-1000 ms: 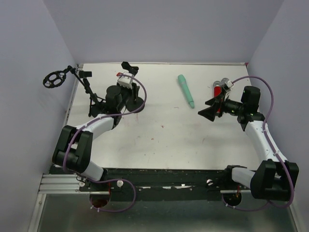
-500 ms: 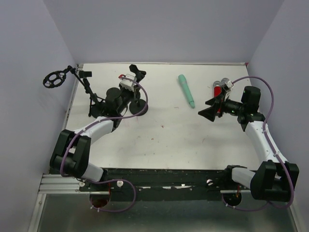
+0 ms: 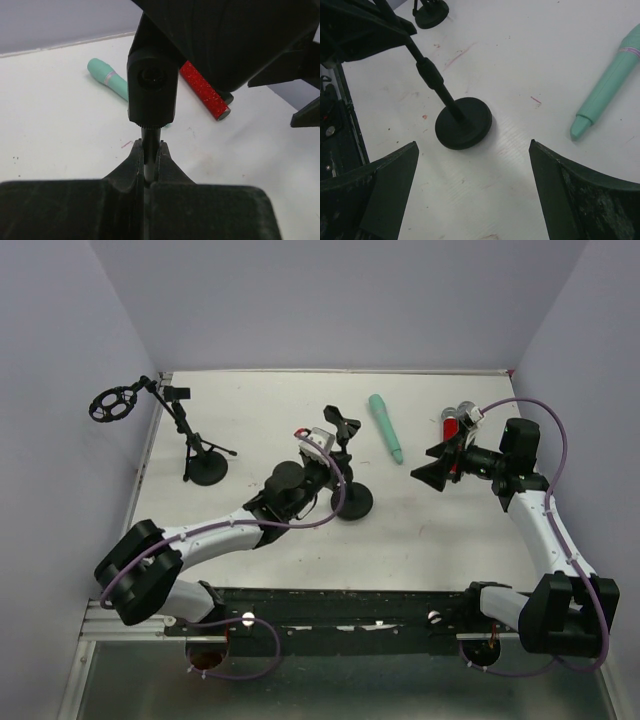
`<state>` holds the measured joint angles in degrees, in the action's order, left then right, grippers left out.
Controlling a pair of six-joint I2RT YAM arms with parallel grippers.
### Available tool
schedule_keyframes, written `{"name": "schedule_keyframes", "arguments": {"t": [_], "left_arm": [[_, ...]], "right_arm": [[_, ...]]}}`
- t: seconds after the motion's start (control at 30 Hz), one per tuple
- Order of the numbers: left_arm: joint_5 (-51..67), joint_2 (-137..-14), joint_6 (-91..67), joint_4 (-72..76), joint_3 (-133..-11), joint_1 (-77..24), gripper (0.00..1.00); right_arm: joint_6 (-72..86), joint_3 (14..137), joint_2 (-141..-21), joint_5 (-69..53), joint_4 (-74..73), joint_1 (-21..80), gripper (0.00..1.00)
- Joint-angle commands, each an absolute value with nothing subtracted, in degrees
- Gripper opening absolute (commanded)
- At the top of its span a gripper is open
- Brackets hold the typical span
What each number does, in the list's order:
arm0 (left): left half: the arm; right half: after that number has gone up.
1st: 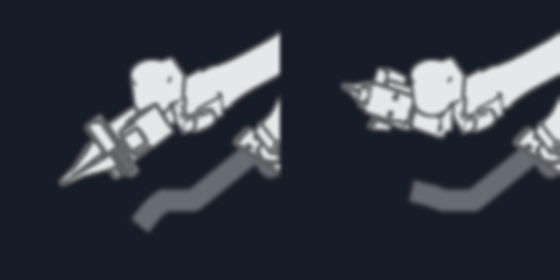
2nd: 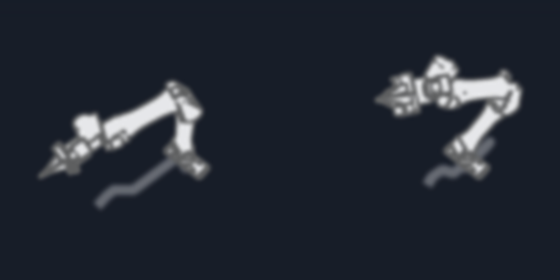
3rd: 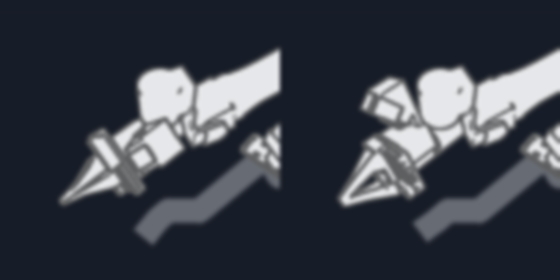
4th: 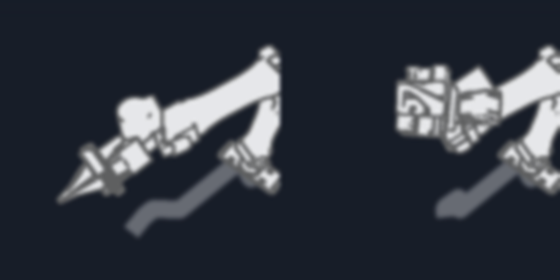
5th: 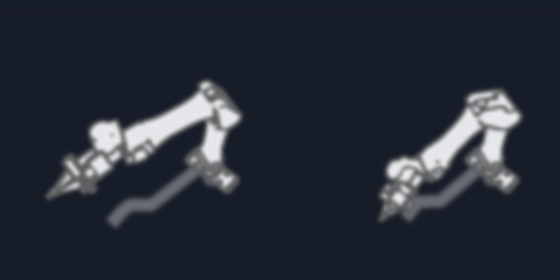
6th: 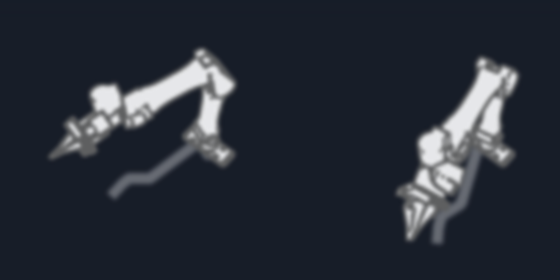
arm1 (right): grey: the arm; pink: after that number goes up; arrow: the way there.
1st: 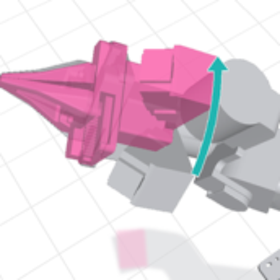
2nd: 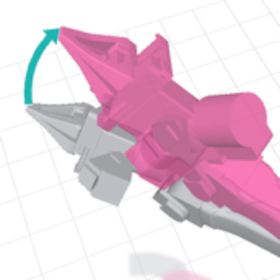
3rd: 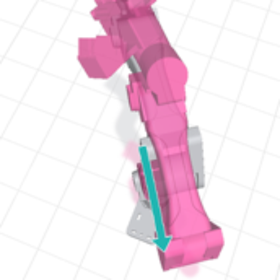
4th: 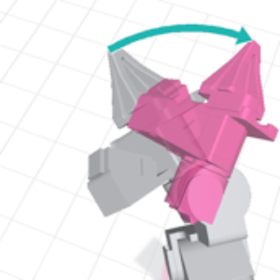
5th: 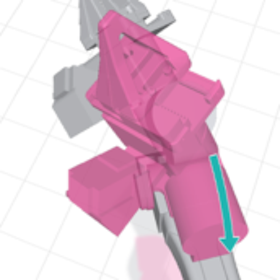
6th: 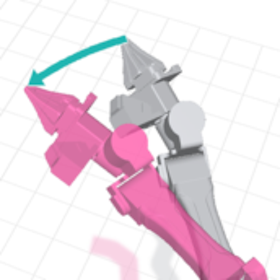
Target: Attach the microphones to the stand
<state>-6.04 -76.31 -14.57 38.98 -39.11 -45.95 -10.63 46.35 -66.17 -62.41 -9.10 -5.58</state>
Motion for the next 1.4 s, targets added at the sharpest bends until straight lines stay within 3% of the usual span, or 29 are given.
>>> {"name": "schedule_keyframes", "arguments": {"t": [0.0, 0.23, 0.43, 0.47, 0.57, 0.63, 0.73, 1.07, 1.13, 1.27, 1.37], "left_arm": [[-24.4, -80.8, -17.0, 47.2, -42.3, -50.1, 0.0], [-37.3, -87.9, -9.6, 55.7, -45.7, -56.8, 0.0], [-37.1, -89.2, -12.0, 53.4, -46.5, -57.7, 0.0], [-36.4, -89.1, -12.5, 52.3, -46.7, -57.7, 0.04], [-35.2, -88.4, -14.1, 49.4, -46.8, -57.7, 0.42], [-34.2, -87.6, -14.6, 47.6, -46.7, -57.7, 0.6], [-32.6, -85.4, -15.3, 44.7, -46.1, -57.7, 0.74], [-20.7, -69.4, -15.8, 30.8, -38.9, -57.1, 0.93], [-11.9, -64.8, -16.6, 27.0, -37.7, -54.6, 0.94], [12.7, -58.9, -25.2, 17.2, -39.8, -39.9, 0.98], [22.2, -57.0, -25.3, 7.6, -45.2, -31.9, 0.99]], "right_arm": [[-12.1, 47.0, -65.1, -61.4, -9.5, -5.4, 1.0], [-12.1, 47.0, -65.2, -61.3, -9.4, -5.3, 1.0], [-12.2, 46.9, -65.2, -61.2, -9.3, -5.4, 1.0], [-12.2, 46.8, -65.2, -61.2, -9.3, -5.3, 1.0], [-12.3, 46.8, -65.3, -61.3, -9.3, -5.4, 1.0], [-12.3, 46.8, -65.2, -61.1, -9.3, -5.3, 1.0], [-12.4, 46.8, -65.4, -60.8, -9.2, -5.3, 1.0], [-12.5, 46.8, -65.7, -58.1, -9.2, -5.4, 1.0], [-11.4, 46.8, -65.9, -56.8, -8.6, -5.4, 1.0], [-7.8, 46.0, -66.2, -52.4, -5.7, -5.4, 1.0], [-4.8, 45.4, -66.5, -46.9, -3.2, -5.4, 1.0]]}}
